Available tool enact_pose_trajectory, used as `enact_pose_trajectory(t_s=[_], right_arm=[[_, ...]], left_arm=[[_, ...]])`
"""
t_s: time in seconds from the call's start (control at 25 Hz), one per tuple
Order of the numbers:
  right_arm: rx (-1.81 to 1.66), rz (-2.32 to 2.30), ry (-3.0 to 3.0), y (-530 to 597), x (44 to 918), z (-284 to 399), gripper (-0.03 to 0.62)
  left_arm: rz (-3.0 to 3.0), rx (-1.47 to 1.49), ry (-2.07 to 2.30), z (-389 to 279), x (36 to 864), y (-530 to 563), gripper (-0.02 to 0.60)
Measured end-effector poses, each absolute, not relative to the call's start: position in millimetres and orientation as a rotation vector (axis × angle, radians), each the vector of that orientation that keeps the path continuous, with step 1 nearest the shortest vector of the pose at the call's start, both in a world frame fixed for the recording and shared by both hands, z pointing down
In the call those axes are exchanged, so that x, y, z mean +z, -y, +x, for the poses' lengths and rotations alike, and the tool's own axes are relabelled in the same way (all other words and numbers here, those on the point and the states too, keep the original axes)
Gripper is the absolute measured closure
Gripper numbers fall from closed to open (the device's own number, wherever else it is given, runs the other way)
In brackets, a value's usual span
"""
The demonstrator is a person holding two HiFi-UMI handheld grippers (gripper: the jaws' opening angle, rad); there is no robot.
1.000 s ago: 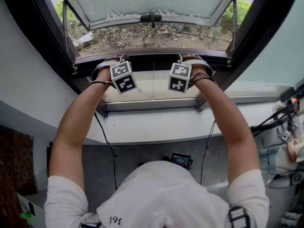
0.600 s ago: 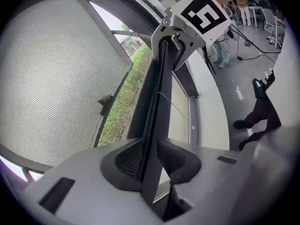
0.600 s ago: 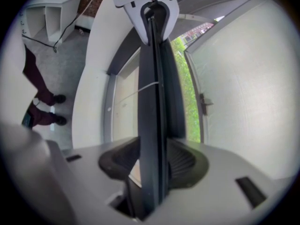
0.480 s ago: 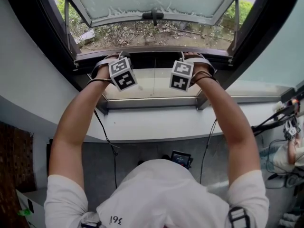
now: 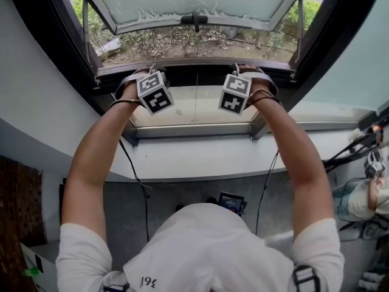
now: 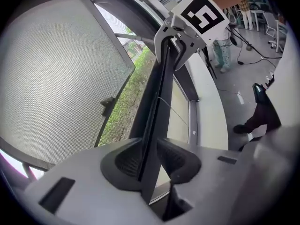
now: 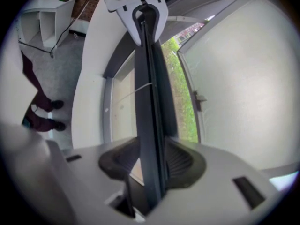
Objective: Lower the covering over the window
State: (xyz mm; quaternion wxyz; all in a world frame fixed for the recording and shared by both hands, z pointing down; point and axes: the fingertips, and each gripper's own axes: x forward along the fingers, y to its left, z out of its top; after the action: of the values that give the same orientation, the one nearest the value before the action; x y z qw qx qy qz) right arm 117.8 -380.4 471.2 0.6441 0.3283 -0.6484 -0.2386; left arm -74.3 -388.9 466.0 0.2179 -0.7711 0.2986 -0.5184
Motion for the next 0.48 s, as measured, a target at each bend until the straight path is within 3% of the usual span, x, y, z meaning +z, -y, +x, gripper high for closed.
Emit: enact_pose_trajectory(t_s=[0.32,0.48], right_arm=[[-0.475,0.837,1.63,365.1,443.5,107.0,0.425],[-0.482,0.945,1.706,360.3,417.9,106.1,0.485]], left_arm=[[-2.268,-1.31,-0.907,-64.2,443.0,373.9,0.474],[-2.398,-1.177,-0.988,-57.3,424.9,364.4,0.48]])
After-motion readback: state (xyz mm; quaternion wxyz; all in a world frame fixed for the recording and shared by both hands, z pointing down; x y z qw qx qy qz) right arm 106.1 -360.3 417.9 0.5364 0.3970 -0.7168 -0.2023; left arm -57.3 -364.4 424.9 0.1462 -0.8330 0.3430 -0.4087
